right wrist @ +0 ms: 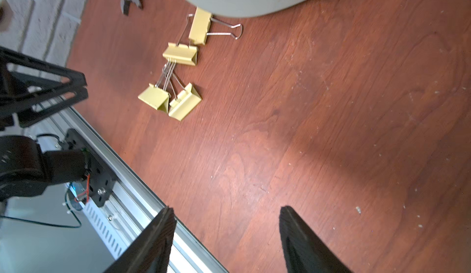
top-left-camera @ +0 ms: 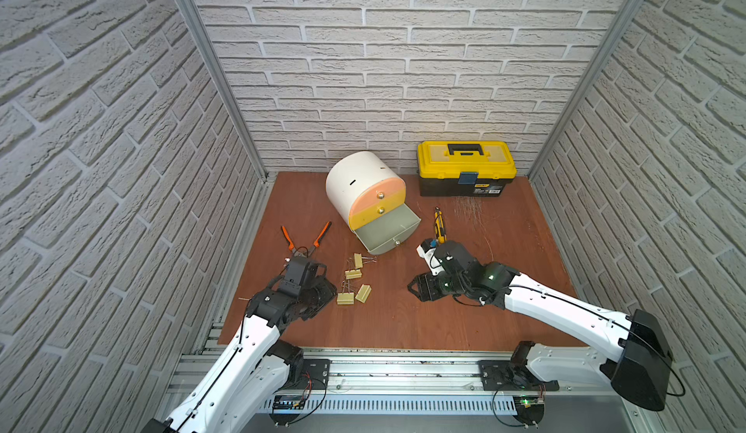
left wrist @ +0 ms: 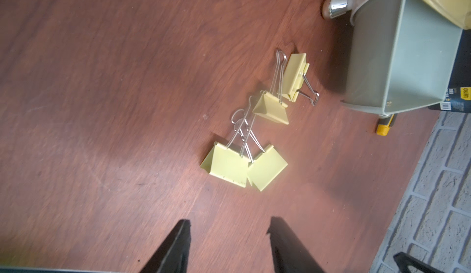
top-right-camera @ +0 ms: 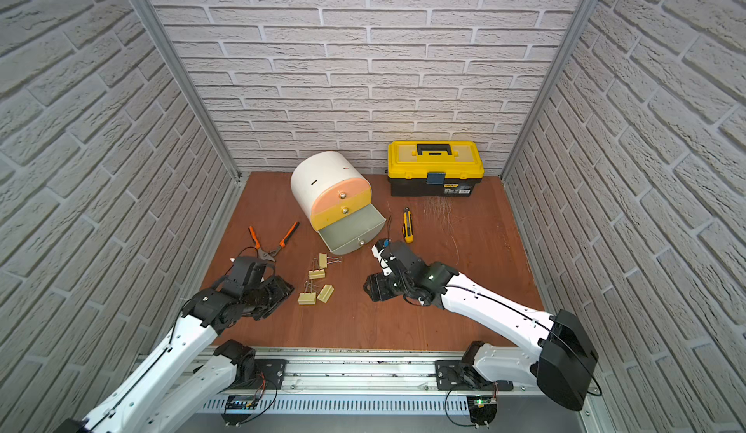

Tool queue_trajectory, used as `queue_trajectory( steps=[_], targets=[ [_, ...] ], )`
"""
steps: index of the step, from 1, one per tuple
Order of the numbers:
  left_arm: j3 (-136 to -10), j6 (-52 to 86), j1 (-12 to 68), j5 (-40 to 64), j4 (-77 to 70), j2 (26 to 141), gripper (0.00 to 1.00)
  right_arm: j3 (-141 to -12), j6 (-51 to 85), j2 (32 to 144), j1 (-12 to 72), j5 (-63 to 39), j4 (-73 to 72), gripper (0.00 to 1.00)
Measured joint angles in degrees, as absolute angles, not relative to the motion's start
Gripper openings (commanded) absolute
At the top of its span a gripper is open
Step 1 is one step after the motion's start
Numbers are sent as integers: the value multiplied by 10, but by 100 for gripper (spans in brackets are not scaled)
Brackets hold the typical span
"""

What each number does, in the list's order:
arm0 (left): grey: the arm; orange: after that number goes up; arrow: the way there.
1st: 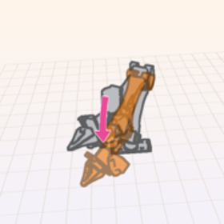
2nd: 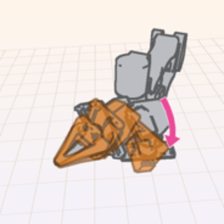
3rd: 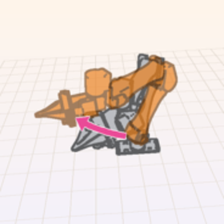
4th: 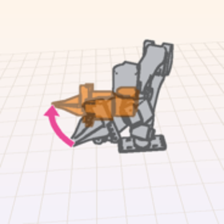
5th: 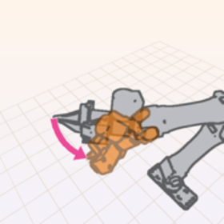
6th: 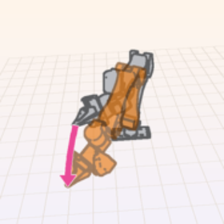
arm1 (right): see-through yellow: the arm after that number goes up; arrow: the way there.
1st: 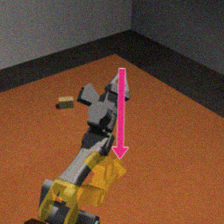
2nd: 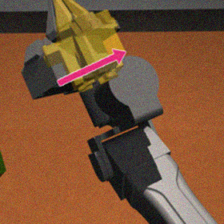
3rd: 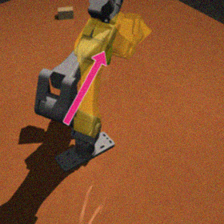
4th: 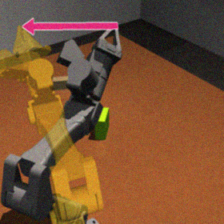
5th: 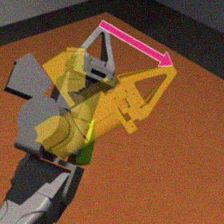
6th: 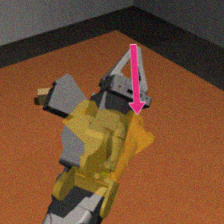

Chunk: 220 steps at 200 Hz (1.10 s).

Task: Put the binder clips in the drawer according to color
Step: Pick up the binder clip at the center of the board.

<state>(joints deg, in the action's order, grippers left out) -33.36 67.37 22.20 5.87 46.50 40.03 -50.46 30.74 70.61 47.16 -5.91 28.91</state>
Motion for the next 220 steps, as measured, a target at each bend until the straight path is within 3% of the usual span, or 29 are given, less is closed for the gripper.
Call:
queue_trajectory(
  steps=[97, 220],
  targets=[
    [-290, 701, 222, 65, 550, 339, 56, -679, 211, 926, 595, -8, 337, 71],
    [-284, 708, 215, 76, 588, 280, 57, -863, 102, 1132, 620, 28, 399, 74]
  ],
)
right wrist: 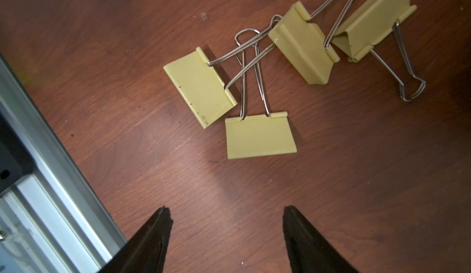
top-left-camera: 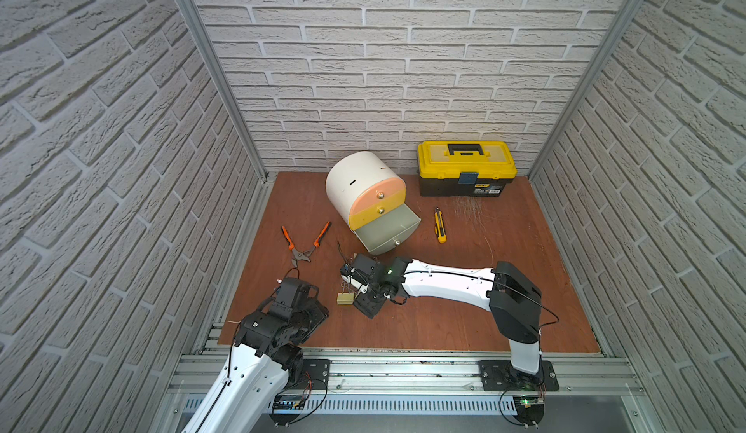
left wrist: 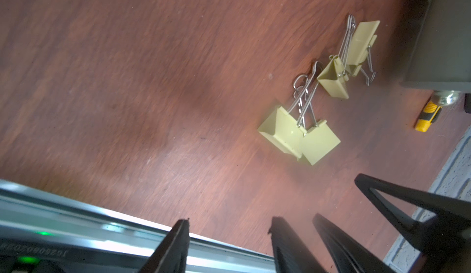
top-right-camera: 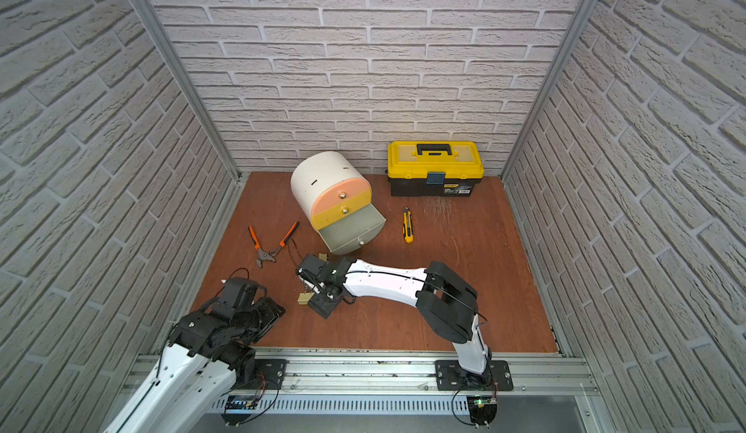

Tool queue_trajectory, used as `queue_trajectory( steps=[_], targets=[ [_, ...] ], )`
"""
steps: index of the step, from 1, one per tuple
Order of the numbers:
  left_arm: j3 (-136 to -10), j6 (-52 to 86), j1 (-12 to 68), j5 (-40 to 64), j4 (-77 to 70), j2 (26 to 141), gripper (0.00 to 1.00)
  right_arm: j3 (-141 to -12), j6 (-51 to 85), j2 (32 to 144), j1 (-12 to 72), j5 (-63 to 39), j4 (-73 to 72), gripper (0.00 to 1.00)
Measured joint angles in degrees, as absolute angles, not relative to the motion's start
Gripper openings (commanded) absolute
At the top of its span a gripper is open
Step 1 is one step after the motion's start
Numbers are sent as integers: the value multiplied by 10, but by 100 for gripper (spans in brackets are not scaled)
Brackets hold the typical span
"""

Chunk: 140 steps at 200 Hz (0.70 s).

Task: Put the binder clips in the drawer according to color
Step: Pick up the binder clip at the center of the board.

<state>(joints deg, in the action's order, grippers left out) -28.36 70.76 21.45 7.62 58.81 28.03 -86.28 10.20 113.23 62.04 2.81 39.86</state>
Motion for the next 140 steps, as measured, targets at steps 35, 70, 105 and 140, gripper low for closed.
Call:
queue_trajectory(
  steps=[35, 70, 105, 140],
  targets=[
    [-283, 709, 213, 79, 591, 258, 57, -881, 95, 1175, 621, 43, 402, 75],
    [-279, 716, 211, 80, 587, 245, 57, -897, 94, 1198, 620, 58, 410, 75],
    [-279, 717, 210, 81, 587, 244, 57, -918, 94, 1209, 620, 65, 412, 73],
    [-279, 717, 209, 82, 587, 244, 57, -937, 95, 1227, 620, 65, 411, 66]
  ],
)
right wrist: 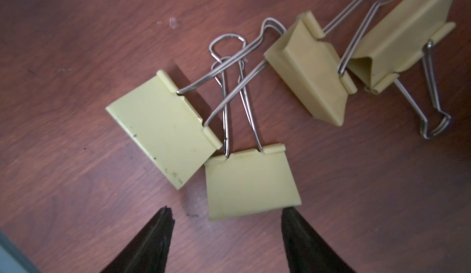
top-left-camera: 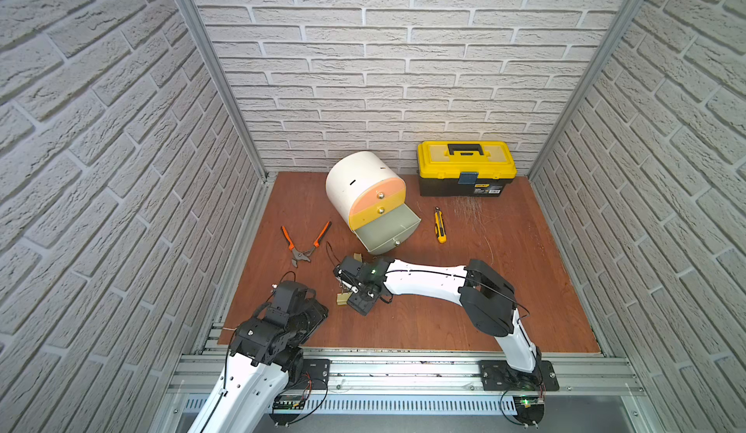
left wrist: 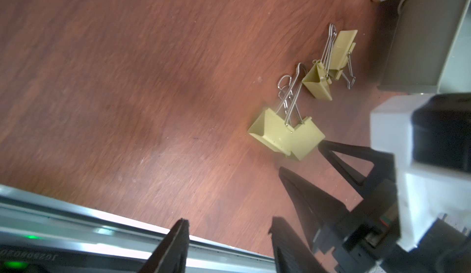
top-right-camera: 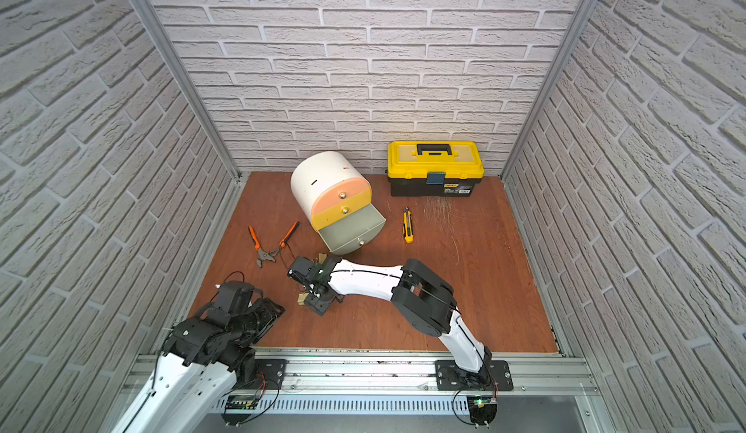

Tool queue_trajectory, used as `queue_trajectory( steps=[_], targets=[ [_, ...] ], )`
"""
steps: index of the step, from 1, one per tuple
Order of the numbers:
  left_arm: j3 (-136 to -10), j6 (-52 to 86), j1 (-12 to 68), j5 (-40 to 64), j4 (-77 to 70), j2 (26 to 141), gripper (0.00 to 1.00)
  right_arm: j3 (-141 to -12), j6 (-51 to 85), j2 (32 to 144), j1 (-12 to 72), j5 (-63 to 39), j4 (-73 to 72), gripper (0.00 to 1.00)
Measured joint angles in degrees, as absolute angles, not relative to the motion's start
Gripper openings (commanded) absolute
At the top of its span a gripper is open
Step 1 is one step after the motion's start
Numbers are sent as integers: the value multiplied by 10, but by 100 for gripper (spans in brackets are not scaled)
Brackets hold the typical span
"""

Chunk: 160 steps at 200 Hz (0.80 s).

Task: Put the binder clips in the drawer according to color
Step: Pick up the binder clip at the center of the board.

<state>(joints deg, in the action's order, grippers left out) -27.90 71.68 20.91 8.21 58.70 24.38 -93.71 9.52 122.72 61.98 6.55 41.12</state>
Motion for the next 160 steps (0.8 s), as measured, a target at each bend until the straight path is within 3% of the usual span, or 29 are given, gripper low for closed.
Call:
queue_trajectory(
  steps=[34, 95, 160],
  targets=[
    [-279, 717, 208, 82, 587, 243, 57, -937, 97, 1230, 614, 62, 412, 60],
    [-279, 717, 205, 83, 587, 243, 57, -937, 98, 1230, 608, 62, 411, 72],
    [-279, 717, 203, 83, 587, 242, 57, -935, 91, 1230, 594, 53, 406, 75]
  ],
)
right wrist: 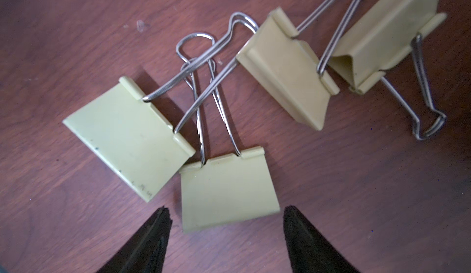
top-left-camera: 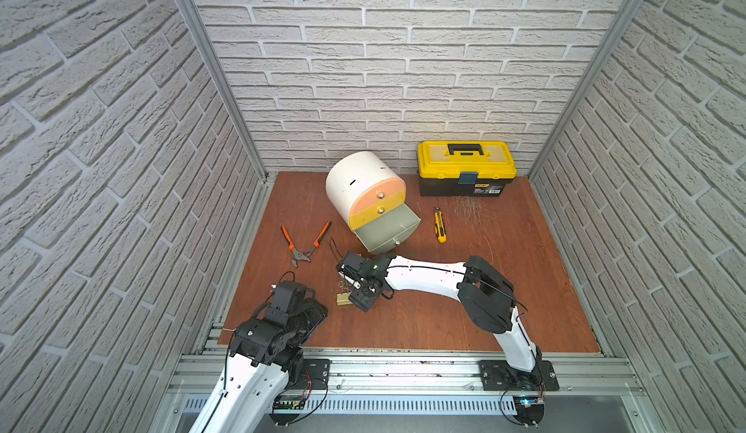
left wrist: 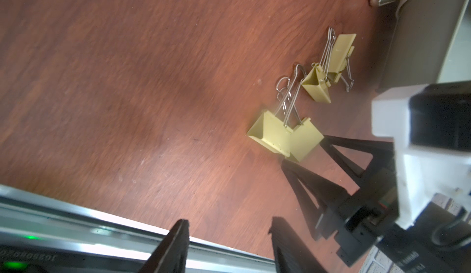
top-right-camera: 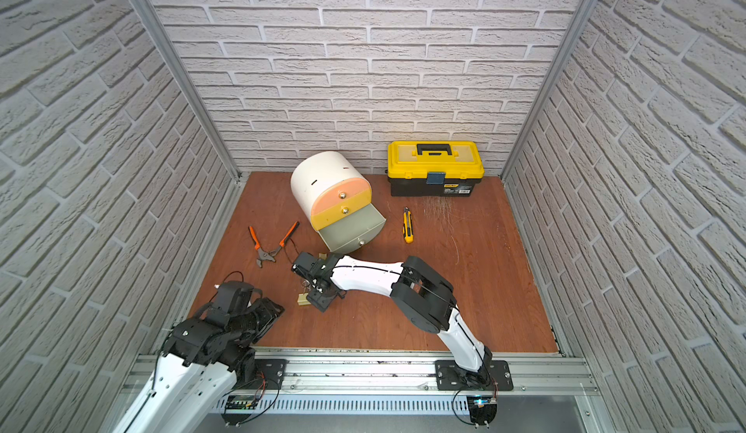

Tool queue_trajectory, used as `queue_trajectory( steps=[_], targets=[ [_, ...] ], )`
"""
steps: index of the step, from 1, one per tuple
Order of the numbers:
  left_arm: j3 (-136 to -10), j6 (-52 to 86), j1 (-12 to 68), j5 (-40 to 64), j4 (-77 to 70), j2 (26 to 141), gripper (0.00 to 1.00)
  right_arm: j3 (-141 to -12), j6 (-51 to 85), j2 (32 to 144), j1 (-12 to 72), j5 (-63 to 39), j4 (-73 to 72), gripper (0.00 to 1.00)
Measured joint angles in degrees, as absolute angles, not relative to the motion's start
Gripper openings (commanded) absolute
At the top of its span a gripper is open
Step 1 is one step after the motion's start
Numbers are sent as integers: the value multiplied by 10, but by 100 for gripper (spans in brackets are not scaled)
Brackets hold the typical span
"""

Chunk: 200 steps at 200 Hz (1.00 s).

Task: Put the binder clips in the drawer according to color
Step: Pick up the binder clip at the center of the board.

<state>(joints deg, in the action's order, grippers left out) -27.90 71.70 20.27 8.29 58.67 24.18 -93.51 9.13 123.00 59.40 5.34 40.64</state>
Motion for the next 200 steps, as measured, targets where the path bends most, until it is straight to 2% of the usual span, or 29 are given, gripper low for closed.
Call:
queue_trajectory(
  steps=[117, 168, 200],
  targets=[
    [-279, 717, 203, 83, 587, 255, 57, -952, 67, 1244, 579, 22, 398, 70],
    [-279, 717, 200, 83, 586, 264, 57, -970, 67, 1266, 579, 14, 398, 63],
    [-279, 717, 199, 83, 587, 266, 57, -971, 68, 1266, 579, 12, 398, 54]
  ],
)
